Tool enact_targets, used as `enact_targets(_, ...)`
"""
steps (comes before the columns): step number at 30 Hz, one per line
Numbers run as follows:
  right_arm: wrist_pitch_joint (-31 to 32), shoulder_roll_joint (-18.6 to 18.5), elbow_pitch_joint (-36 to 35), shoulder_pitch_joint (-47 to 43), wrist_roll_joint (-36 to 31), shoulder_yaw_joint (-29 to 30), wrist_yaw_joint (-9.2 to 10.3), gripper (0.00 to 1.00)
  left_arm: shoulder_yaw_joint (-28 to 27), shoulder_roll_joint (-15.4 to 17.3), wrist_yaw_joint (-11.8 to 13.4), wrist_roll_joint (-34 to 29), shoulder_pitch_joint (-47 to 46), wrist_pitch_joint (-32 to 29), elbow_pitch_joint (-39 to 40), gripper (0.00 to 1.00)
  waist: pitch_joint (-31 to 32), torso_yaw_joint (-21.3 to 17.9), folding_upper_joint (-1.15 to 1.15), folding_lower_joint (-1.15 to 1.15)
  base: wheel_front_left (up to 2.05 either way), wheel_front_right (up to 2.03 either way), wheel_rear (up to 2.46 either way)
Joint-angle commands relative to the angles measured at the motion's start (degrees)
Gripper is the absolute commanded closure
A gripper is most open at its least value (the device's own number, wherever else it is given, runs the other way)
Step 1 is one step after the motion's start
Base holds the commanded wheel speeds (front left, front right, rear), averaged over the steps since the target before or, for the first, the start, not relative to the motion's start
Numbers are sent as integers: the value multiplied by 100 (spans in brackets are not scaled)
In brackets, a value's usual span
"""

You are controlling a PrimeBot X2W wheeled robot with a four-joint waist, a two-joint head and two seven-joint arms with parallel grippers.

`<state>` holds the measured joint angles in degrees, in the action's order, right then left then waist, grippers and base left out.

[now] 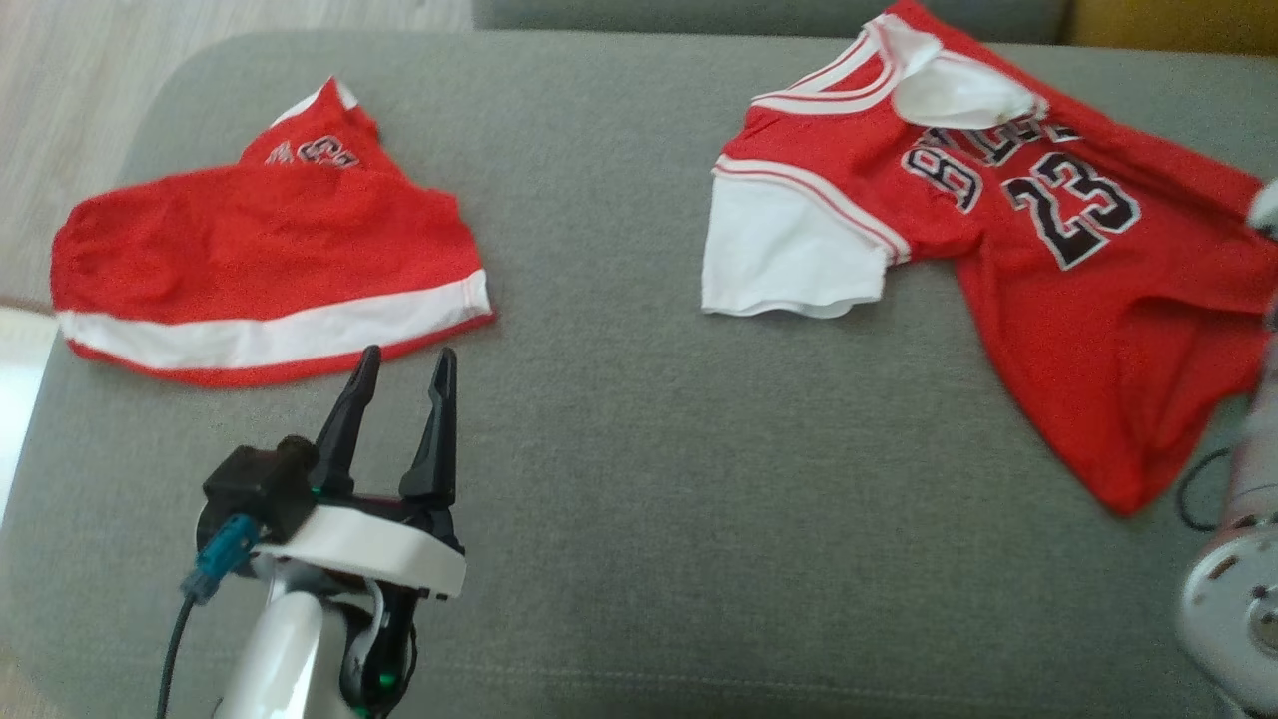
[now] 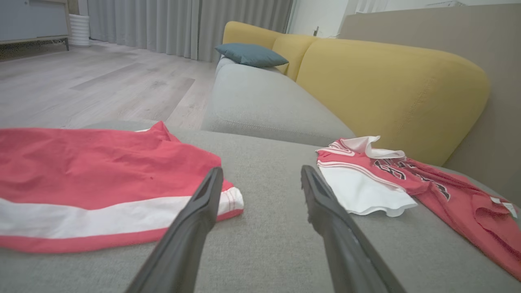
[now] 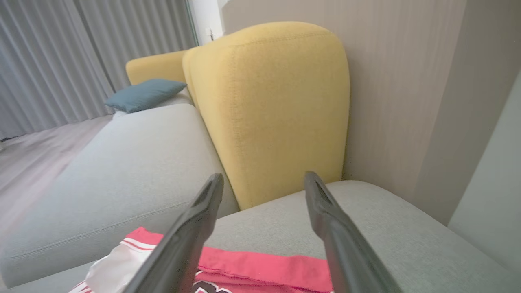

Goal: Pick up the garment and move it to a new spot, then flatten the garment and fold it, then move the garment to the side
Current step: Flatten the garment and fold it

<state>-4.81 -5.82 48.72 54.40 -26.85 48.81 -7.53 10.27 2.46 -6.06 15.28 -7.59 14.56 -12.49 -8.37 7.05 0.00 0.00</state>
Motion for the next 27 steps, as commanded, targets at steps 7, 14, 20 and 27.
enact_targets(7,-804,271,577,-437,725,-1213,4,0,-247,42,117,83,-52,44,319,0,655,-462,0,0,0,0,0)
enact_targets(14,-1014,292,693,-1519,2697,-3199,4,0,-237,42,277,200,115,44,397,0,953,-713,0,0,0,0,0)
enact_targets(20,-1017,293,-938,-3339,4211,-4562,4,0,-271,42,322,376,211,44,324,0,974,-910,0,0,0,0,0)
enact_targets(27,-1016,293,-2069,-4158,4357,-4987,4,0,-338,42,307,289,90,44,29,0,748,-1192,0,0,0,0,0)
